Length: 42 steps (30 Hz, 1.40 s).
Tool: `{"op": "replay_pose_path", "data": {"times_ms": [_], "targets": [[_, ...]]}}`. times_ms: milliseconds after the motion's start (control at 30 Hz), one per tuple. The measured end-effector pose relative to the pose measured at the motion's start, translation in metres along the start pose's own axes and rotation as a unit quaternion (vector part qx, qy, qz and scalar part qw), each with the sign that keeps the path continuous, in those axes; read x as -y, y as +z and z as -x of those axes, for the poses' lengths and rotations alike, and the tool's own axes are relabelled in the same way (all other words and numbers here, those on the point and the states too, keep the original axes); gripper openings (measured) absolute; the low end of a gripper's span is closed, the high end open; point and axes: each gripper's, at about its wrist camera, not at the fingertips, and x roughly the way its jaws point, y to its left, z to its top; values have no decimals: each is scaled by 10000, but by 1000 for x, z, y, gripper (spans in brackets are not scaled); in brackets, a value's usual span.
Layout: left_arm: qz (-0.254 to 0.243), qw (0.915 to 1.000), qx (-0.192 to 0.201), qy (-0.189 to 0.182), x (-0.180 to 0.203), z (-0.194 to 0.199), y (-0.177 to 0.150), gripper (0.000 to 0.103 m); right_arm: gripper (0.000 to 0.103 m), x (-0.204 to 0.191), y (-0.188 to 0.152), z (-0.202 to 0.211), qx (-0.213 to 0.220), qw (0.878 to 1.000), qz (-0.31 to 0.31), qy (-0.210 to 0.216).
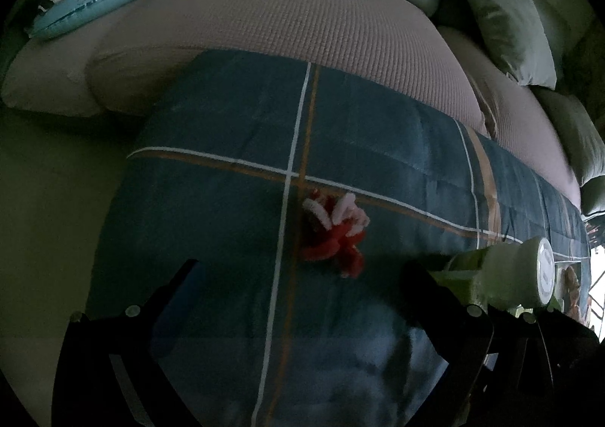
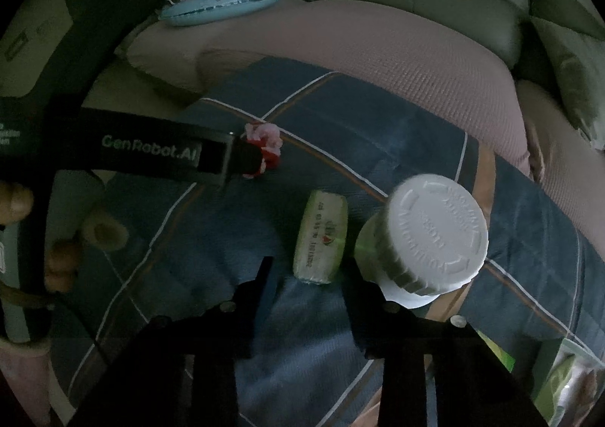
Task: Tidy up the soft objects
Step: 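Close the left tool on the red flower hair clip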
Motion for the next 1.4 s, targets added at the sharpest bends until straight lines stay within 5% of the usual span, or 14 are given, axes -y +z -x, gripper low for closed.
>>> {"op": "replay_pose_path", "data": {"times_ms": [300, 367, 433, 533, 833, 1400], "targets": [[20, 10000, 13, 73, 9, -7, 9, 99, 24, 6, -2, 0, 54, 10000, -37, 10], [64, 9999, -12, 109, 10, -12, 13, 75, 23, 5, -4, 0, 58, 10000, -24, 6], [162, 9998, -99, 66, 8, -17, 15, 63, 23, 5, -4, 1, 56, 10000, -24, 3], [196, 9997, -105, 96, 8, -21, 16, 61, 23, 4, -5, 2, 52, 10000, -11, -21], [162, 9998, -80, -24, 13, -23, 16, 32, 23, 3, -5, 2, 47, 10000, -38, -3], [374, 9991, -28, -190, 11, -11, 5, 27, 22, 11, -10, 15, 120, 9996, -172, 202]]}}
